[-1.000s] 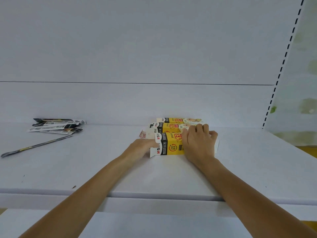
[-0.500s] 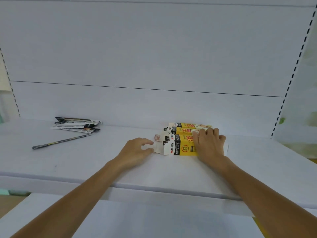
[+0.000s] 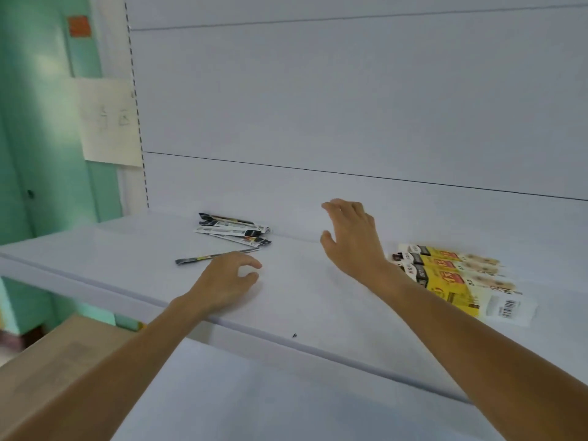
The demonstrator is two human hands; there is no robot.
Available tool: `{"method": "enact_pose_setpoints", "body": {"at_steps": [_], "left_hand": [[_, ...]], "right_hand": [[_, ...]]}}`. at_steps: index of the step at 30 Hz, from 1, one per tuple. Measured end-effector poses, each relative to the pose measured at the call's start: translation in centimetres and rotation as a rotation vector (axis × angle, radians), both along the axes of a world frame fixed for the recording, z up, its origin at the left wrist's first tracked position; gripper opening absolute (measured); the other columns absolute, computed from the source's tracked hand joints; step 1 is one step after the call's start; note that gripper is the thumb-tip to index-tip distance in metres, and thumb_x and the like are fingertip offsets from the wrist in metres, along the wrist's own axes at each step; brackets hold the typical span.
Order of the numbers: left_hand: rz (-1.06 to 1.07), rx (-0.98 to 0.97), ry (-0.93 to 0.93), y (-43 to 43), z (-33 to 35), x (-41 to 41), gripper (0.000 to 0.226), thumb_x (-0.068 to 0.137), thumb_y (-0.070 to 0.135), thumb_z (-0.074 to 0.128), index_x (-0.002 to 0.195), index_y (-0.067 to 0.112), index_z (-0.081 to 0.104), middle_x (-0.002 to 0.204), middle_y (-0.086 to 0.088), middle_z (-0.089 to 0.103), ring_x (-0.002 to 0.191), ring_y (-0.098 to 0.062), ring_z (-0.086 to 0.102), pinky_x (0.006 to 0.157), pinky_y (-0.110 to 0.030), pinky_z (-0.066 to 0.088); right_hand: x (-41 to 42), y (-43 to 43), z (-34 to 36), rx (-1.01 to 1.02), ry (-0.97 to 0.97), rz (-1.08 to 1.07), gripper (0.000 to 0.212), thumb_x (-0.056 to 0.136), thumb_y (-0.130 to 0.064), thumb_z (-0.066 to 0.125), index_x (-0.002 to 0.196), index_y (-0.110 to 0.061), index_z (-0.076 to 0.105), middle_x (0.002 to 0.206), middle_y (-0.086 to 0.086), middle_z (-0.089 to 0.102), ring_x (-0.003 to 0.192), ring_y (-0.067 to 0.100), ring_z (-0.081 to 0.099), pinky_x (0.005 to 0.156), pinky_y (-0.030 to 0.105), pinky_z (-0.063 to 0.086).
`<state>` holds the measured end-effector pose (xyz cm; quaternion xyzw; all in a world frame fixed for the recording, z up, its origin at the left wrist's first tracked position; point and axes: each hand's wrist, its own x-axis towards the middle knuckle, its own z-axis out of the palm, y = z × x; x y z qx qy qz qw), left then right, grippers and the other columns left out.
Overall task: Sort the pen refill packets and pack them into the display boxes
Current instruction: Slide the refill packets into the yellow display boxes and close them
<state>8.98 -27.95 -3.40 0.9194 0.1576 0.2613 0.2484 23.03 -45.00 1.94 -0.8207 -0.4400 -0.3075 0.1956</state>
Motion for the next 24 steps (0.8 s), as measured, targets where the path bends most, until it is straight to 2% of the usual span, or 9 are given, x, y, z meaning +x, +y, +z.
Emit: {"method": "enact_pose_setpoints", "body": {"at_steps": [4,8,11,13,16,20,22,24], "left_hand": [[0.118,-0.008,0.024,5.9,0.0,-2.7,0.023,0.089,0.014,0.056,0.109,0.018,0.067,0.118,-0.001,0.061,0.113,-0.017,0.053,0.081,-0.015,0.028],[0.144,-0.007,0.069,12.0,-0.2,-4.5,0.021,0.088,0.018,0.058,0.107,0.021,0.066,0.117,-0.001,0.062,0.110,-0.015,0.053,0.081,-0.015,0.029],[0.075,0.006,0.113,16.0,0.1,-4.5,0.020,0.089,0.022,0.059,0.108,0.024,0.064,0.120,0.001,0.059,0.112,-0.013,0.051,0.083,-0.017,0.029],[0.024,0.010,0.097,17.9,0.5,-3.7,0.017,0.089,0.023,0.059,0.105,0.027,0.063,0.120,0.002,0.059,0.108,-0.010,0.050,0.082,-0.017,0.029],[-0.061,0.015,0.081,19.2,1.2,-1.5,0.019,0.088,0.027,0.060,0.107,0.027,0.063,0.122,0.004,0.058,0.108,-0.009,0.050,0.085,-0.018,0.031],[-0.194,0.008,0.193,19.7,2.2,0.9,0.036,0.083,0.043,0.064,0.117,0.031,0.058,0.122,0.011,0.053,0.111,-0.005,0.046,0.091,-0.020,0.033],[-0.240,0.015,0.276,20.2,2.3,1.1,0.048,0.078,0.052,0.065,0.121,0.033,0.055,0.118,0.015,0.050,0.113,-0.004,0.043,0.095,-0.022,0.034],[-0.253,0.074,0.337,21.3,1.8,1.2,0.053,0.075,0.056,0.066,0.121,0.035,0.055,0.122,0.014,0.049,0.118,-0.006,0.042,0.102,-0.026,0.034]], "right_hand": [[-2.1,6.5,0.6,-0.043,0.037,0.137,0.053,0.087,-0.010,0.049,0.138,-0.013,0.037,0.143,0.002,0.038,0.128,0.023,0.035,0.098,0.037,0.032],[-2.4,12.3,-1.8,-0.220,0.213,0.165,0.062,0.085,-0.010,0.051,0.142,-0.019,0.029,0.145,0.000,0.035,0.128,0.021,0.034,0.101,0.037,0.032],[-1.8,15.6,-3.5,-0.285,0.303,0.101,0.062,0.082,-0.012,0.054,0.139,-0.020,0.031,0.139,0.003,0.039,0.123,0.024,0.036,0.099,0.041,0.035],[-1.1,17.0,-3.5,-0.250,0.336,0.042,0.056,0.083,-0.014,0.055,0.135,-0.018,0.036,0.136,0.004,0.042,0.121,0.024,0.038,0.098,0.041,0.035],[0.2,17.6,-3.1,-0.180,0.356,-0.038,0.055,0.087,-0.019,0.054,0.138,-0.016,0.035,0.141,0.005,0.040,0.126,0.024,0.035,0.102,0.042,0.032],[1.1,17.9,-3.1,-0.233,0.358,-0.109,0.057,0.086,-0.028,0.057,0.138,-0.018,0.036,0.138,0.004,0.044,0.125,0.023,0.037,0.101,0.041,0.033],[1.1,19.2,-3.5,-0.311,0.397,-0.100,0.059,0.084,-0.032,0.060,0.137,-0.021,0.037,0.135,0.002,0.047,0.123,0.022,0.039,0.100,0.040,0.034],[0.8,21.0,-4.1,-0.298,0.452,-0.089,0.053,0.084,-0.031,0.062,0.132,-0.020,0.043,0.130,0.001,0.051,0.118,0.020,0.044,0.097,0.038,0.037]]}}
